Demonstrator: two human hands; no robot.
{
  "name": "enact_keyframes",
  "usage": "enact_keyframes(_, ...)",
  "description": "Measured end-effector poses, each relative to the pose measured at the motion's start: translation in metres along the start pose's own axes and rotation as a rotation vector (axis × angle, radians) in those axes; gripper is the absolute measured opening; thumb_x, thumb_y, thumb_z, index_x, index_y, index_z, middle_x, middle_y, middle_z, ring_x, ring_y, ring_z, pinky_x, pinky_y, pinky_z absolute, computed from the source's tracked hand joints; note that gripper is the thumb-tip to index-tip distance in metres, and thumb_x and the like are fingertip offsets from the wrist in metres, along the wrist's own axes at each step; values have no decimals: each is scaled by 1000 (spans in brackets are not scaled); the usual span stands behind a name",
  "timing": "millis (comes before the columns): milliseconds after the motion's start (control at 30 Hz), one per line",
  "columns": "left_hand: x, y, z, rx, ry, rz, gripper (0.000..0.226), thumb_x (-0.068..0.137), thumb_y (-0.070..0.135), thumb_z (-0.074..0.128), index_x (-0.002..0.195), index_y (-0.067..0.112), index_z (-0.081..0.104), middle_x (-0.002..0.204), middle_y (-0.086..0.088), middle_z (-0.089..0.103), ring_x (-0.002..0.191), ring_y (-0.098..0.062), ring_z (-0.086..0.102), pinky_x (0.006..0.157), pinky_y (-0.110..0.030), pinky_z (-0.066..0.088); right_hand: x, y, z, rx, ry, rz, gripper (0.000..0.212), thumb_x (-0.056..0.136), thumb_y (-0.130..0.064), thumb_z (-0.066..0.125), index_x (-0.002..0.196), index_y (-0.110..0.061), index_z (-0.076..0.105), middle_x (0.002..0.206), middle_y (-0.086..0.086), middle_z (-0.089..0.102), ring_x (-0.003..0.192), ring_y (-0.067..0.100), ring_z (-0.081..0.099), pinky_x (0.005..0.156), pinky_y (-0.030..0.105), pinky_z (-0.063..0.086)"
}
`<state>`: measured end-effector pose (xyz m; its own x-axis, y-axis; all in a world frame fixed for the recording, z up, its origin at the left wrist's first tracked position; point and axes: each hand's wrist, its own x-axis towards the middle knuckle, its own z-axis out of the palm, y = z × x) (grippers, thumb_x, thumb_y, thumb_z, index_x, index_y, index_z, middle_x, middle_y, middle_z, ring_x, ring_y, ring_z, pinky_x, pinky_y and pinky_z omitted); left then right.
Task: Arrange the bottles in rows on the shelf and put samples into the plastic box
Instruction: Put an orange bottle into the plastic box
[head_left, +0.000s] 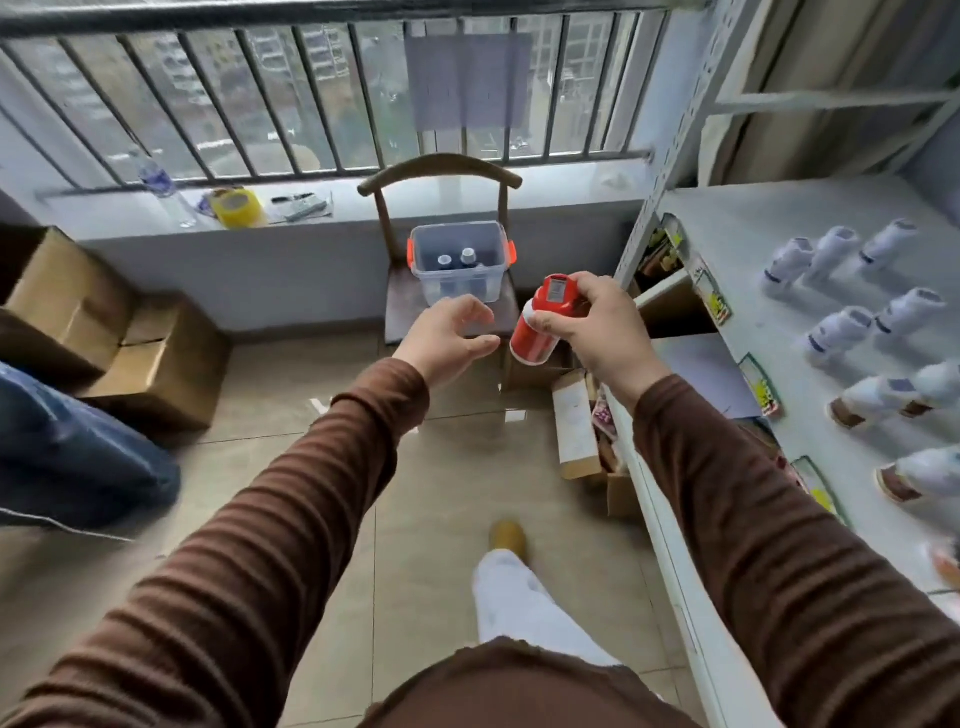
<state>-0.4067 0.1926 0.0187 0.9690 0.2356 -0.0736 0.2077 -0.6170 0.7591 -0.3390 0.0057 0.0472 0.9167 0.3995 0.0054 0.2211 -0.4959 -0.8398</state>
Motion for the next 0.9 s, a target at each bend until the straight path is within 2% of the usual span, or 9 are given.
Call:
enact_keyframes(100,64,-26,-12,86,-4,-23,33,85,29,70,115,17,63,118,-1,61,111,-17,55,98,-27,41,66,3,18,2,-28,13,40,79,-39,78,110,-24,59,109,1,57,101,16,57,94,33,50)
enact_keyframes(267,162,-66,-36,236,-45,-103,36,84,31,69,117,19,62,119,-4,59,112,-23,53,101,-36,41,181,12,53,-14,-113,61,38,76,-37,80,106,-30,56,111,3,57,100,18,58,96,37,50)
enact_keyframes(433,241,-109,-58,332,-77,-150,38,85,33,66,121,22,59,123,-6,56,116,-26,49,104,-37,38,282,18,94,-42,-172,103,40,75,-31,81,105,-28,54,113,1,55,100,18,57,94,36,51)
enact_keyframes(633,346,-170,-77,386,-173,-184,40,85,32,64,122,19,55,124,-8,54,117,-28,49,101,-41,41,385,34,154,-104,-168,196,41,76,-29,78,106,-29,51,116,0,53,104,18,56,95,36,48)
enact_keyframes(800,428,-223,-77,424,-261,-179,42,85,33,63,123,20,52,126,-6,53,118,-28,47,100,-43,42,455,57,209,-173,-144,335,44,74,-28,77,112,-19,55,118,3,53,104,22,56,96,41,48)
enact_keyframes(900,465,-250,-70,456,-319,-168,43,85,30,63,125,20,51,126,-7,53,117,-29,47,98,-42,43,488,78,240,-236,-132,389,45,74,-32,77,112,-23,54,119,4,55,106,24,57,96,42,49)
